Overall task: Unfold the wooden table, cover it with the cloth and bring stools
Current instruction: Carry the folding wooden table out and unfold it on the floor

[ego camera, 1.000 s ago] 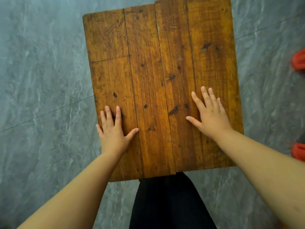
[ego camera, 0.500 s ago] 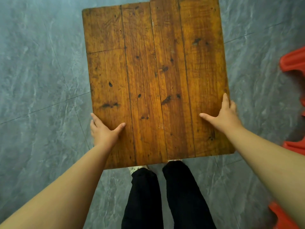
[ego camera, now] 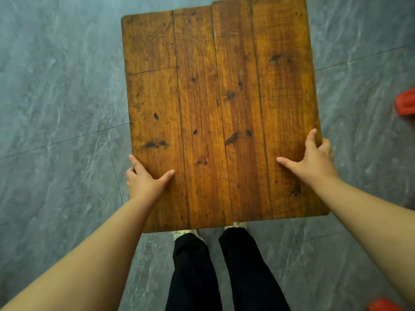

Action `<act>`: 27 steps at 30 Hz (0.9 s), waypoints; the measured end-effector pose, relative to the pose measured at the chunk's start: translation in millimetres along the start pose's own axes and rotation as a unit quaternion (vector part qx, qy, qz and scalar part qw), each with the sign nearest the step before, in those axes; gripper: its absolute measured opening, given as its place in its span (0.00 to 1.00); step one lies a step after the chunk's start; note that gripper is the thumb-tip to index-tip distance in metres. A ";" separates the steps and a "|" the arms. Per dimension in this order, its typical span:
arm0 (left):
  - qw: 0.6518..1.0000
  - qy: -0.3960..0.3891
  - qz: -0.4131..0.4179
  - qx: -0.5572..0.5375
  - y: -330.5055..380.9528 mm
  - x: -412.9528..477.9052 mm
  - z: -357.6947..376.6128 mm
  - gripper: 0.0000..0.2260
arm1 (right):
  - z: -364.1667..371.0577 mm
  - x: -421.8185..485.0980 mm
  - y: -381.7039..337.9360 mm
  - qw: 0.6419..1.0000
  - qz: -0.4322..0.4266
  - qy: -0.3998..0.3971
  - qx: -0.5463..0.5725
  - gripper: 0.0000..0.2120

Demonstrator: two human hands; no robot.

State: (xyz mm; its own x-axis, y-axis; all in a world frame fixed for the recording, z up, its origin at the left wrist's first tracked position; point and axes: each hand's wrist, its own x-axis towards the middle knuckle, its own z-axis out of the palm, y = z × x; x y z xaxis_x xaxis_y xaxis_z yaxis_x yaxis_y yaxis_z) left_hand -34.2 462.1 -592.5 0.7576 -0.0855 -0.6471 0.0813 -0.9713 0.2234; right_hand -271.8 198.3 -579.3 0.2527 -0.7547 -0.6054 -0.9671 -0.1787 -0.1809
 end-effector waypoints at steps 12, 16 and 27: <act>0.997 0.004 -0.059 -0.044 28.2 -31.3 39.4 0.52 | -45.0 60.0 -5.8 0.998 -0.028 -0.004 -0.047 0.55; 0.998 0.004 -0.047 -0.038 28.1 -29.9 37.9 0.53 | -43.3 57.9 -2.8 0.997 -0.033 -0.017 -0.073 0.56; 1.000 0.013 0.004 -0.021 13.5 -19.1 21.4 0.52 | -29.3 38.4 -1.7 0.996 -0.018 -0.010 -0.092 0.53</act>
State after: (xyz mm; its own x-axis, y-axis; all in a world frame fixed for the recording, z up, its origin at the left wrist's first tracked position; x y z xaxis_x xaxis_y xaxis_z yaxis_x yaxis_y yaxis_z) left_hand -61.4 445.9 -592.8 0.7753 -0.0872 -0.6256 0.1010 -0.9606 0.2591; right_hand -261.3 151.2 -579.5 0.2854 -0.7329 -0.6176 -0.9459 -0.3190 -0.0585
